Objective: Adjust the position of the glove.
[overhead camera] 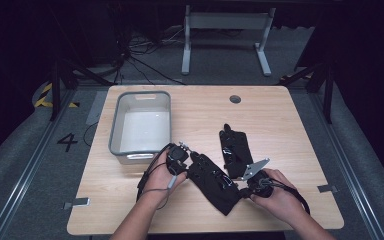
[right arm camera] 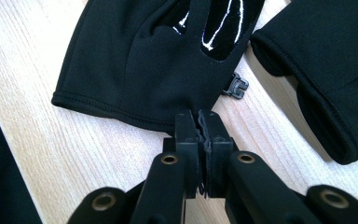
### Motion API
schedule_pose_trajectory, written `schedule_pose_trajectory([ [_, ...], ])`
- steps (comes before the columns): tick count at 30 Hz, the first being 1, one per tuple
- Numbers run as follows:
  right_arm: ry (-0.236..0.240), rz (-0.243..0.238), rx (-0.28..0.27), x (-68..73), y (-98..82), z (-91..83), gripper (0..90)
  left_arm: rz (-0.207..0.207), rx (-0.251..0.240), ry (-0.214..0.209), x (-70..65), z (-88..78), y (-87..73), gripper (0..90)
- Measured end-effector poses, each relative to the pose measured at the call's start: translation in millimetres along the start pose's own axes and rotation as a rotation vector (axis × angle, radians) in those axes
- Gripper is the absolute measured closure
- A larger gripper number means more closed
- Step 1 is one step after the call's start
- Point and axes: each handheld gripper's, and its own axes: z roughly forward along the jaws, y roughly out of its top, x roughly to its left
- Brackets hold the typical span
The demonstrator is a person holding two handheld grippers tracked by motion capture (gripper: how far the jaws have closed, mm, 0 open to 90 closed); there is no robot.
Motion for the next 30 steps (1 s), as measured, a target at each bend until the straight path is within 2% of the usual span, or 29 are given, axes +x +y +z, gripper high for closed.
schedule_pose_trajectory([
  [5,-0.004,-0.001,0.006,0.9,0.4,1.0,88.0,0.001,0.024,-0.025,-1.8,7.7,2.8,61.9],
  [6,-0.005,-0.003,0.008,1.1,0.5,1.3,88.0,0.006,0.029,-0.032,-2.2,8.4,3.0,64.6],
  [9,-0.011,-0.004,0.012,1.6,0.8,2.1,88.0,0.022,0.038,-0.014,-5.4,8.9,3.9,73.3],
  [12,-0.011,0.000,0.009,1.1,0.5,2.2,88.0,0.067,0.048,0.029,-9.6,6.4,4.3,86.9],
  [15,-0.014,0.002,0.005,0.5,-0.2,0.4,88.0,0.093,0.049,0.048,-15.7,3.4,3.8,88.2],
  [19,-0.023,0.008,-0.016,-2.8,-2.2,-10.0,88.1,0.111,0.025,0.037,-24.5,-8.4,2.4,88.4],
  [24,-0.059,0.019,-0.061,-10.0,-4.7,-25.4,88.1,0.139,-0.003,0.022,-40.5,-24.8,-1.2,88.5],
  [30,-0.089,0.016,-0.081,-12.5,-3.8,-34.9,88.2,0.179,0.015,0.008,-64.7,-37.8,-9.7,88.5],
])
